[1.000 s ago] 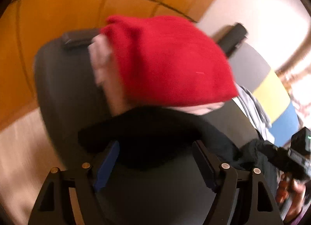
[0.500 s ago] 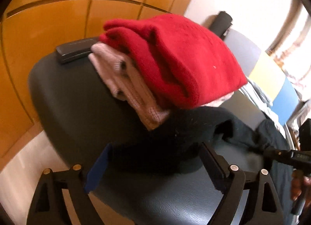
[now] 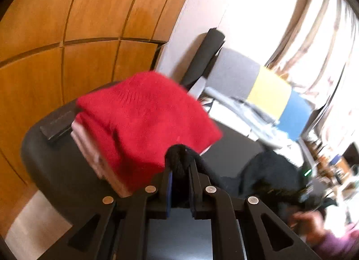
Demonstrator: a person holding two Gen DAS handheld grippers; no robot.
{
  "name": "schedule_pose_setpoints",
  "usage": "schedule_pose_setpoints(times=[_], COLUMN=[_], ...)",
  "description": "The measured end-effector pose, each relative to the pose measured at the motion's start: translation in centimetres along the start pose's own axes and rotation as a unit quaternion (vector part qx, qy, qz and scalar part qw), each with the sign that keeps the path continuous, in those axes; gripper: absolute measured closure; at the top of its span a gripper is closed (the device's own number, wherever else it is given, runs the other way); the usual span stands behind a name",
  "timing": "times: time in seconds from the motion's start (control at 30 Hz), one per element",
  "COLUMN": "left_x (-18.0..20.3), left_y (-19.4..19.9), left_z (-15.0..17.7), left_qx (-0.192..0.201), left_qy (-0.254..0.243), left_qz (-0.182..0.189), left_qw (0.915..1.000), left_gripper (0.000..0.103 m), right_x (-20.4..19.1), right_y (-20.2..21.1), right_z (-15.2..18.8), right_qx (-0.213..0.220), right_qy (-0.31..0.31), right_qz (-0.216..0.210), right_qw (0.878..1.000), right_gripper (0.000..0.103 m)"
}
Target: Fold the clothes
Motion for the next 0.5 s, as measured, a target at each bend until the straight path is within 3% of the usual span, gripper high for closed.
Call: schedule_pose_setpoints(times=[0.07, 0.2, 0.27, 0.37, 0.5], left_x=[-0.5, -2.7, -4.6, -7.2, -9.6], left_y=[0.6, 0.8, 0.4, -0.8, -1.5], left_z=[-1.5, -1.0, 1.0, 5.7, 9.7], left_qx=[-0.004, -0.037, -0.067, -0.122, -0.136], left_qy=[0.024, 0.079, 0.102, 0.148, 0.184], left_qz=[0.012, 0.02, -0.001, -0.003, -0.009], left_qw=[0.9996, 0.996, 0.9925, 0.9814, 0.9734], left_gripper=[0.091, 0.091, 0.092, 0.093, 0.094], right_x=[0.1, 0.4, 0.7, 0.8, -0.8], right_y=[0.4, 0.7, 0.7, 0.9, 2.2], right_z=[0.0, -0.2, -0.3, -0.4, -1.2], right_qx=[0.001, -0.002, -0.007, -0.018, -0.004], right_qy=[0.011, 0.013, 0.002, 0.001, 0.021], right_qz=[0.002, 0.005, 0.0, 0.005, -0.018], right_qw=[1.0, 1.0, 1.0, 1.0, 1.0], right_gripper=[0.074, 0.075, 0.075, 0.074, 0.074])
Point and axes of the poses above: each gripper's, at about its wrist camera, not at the fingertips, and y roughly against the way its jaws point, x to its right, z to its underside, the point moved 10 cm from there along -y, roughly the way its jaws point, and after that the axes turned 1 degree about x, right-handed, at the moved point
